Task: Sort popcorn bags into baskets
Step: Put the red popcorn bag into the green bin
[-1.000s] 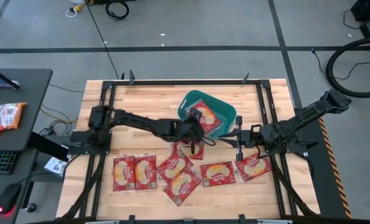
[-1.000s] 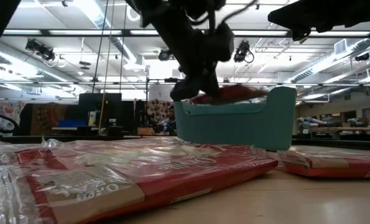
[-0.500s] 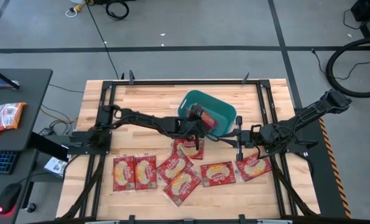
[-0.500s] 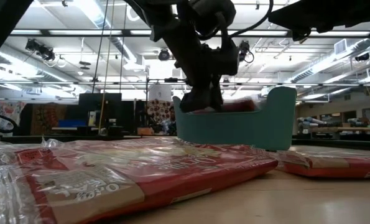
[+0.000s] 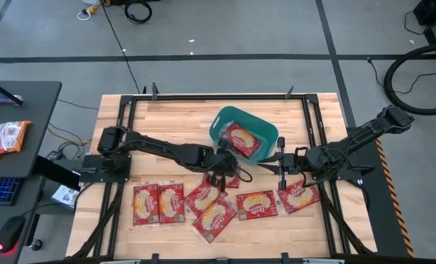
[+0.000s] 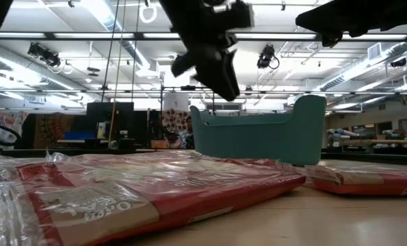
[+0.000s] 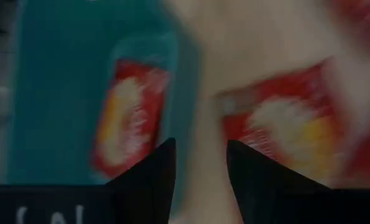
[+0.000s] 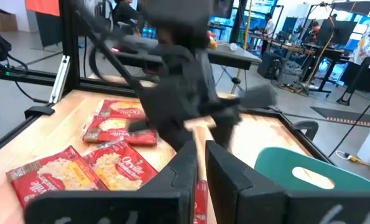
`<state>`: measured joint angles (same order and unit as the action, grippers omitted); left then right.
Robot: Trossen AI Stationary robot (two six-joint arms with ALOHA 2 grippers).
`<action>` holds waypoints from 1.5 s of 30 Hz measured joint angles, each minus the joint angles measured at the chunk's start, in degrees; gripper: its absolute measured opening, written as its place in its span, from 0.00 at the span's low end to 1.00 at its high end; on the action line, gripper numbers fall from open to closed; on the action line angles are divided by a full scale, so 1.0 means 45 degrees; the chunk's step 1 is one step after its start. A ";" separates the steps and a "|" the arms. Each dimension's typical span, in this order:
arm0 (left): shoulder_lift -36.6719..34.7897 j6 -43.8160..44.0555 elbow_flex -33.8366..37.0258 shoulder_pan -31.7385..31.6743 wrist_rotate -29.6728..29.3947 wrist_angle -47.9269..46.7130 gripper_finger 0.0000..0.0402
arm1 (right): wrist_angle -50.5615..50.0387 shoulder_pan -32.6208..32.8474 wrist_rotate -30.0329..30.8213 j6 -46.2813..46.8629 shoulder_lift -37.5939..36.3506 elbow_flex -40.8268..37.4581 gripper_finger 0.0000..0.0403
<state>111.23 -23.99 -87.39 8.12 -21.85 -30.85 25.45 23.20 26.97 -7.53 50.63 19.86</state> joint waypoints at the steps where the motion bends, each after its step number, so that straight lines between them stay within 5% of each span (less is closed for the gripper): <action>1: -0.0174 0.0628 -0.0008 0.0072 0.0623 -0.0111 0.36 | 0.0037 -0.0005 0.0000 0.0009 0.0000 0.0000 0.10; 7: -0.0309 0.3890 0.0082 0.0480 0.3160 -0.1235 0.36 | 0.0116 0.0000 -0.0007 0.0098 0.0000 0.0000 0.10; 20: -0.0035 0.7514 0.1232 0.1111 0.3578 -0.2509 0.36 | 0.0133 0.0000 -0.0031 0.0117 0.0000 0.0000 0.10; 32: -0.0175 0.7859 0.2658 0.0586 0.5908 -0.3356 0.36 | 0.0131 -0.0001 -0.0589 0.0350 0.0000 0.0000 0.10; 39: -0.2254 0.8251 0.4636 0.0186 0.6202 -0.2248 0.36 | -0.0036 0.0000 -0.0590 0.0554 -0.0001 -0.0002 0.10; 45: -0.4646 1.0174 0.7813 -0.0130 0.7248 0.2284 0.36 | -0.0052 0.0000 -0.0590 0.0876 0.0000 -0.0005 0.10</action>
<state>90.32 21.79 -52.23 7.54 10.77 -20.57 25.22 23.20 24.32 -3.59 50.63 19.84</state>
